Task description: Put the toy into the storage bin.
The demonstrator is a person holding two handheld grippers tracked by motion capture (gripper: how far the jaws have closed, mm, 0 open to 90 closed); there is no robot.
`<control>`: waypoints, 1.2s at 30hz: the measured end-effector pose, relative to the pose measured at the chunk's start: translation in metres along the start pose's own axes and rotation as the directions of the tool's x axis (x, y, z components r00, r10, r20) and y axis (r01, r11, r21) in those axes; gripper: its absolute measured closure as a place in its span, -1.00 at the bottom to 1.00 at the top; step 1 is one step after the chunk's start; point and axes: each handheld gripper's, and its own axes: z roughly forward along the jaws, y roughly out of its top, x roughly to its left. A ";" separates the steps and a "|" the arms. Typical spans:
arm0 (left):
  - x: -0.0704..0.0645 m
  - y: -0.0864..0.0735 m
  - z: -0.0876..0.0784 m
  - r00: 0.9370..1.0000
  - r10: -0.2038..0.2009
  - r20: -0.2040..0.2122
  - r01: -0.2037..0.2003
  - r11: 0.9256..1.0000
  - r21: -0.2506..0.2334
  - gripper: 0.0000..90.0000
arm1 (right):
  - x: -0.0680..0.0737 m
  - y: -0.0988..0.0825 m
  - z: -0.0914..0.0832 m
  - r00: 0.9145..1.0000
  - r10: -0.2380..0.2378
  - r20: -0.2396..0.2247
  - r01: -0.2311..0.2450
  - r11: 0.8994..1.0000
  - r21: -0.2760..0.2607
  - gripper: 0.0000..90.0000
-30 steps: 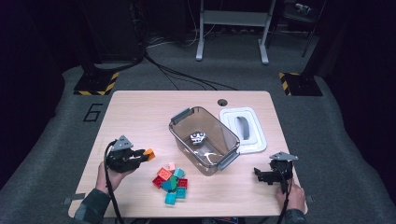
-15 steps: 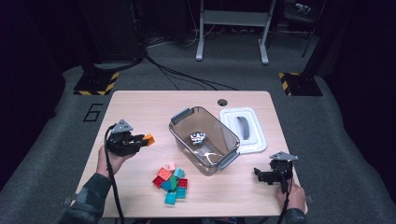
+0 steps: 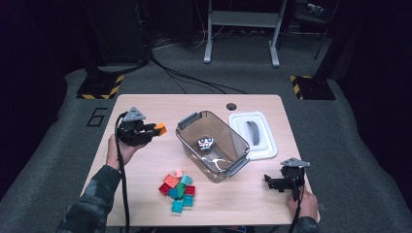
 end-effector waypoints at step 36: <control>-0.041 0.025 0.065 0.994 0.067 0.082 -0.076 0.991 0.112 0.48 | 0.000 0.000 0.000 1.000 -0.005 0.000 0.005 1.000 0.001 -1.00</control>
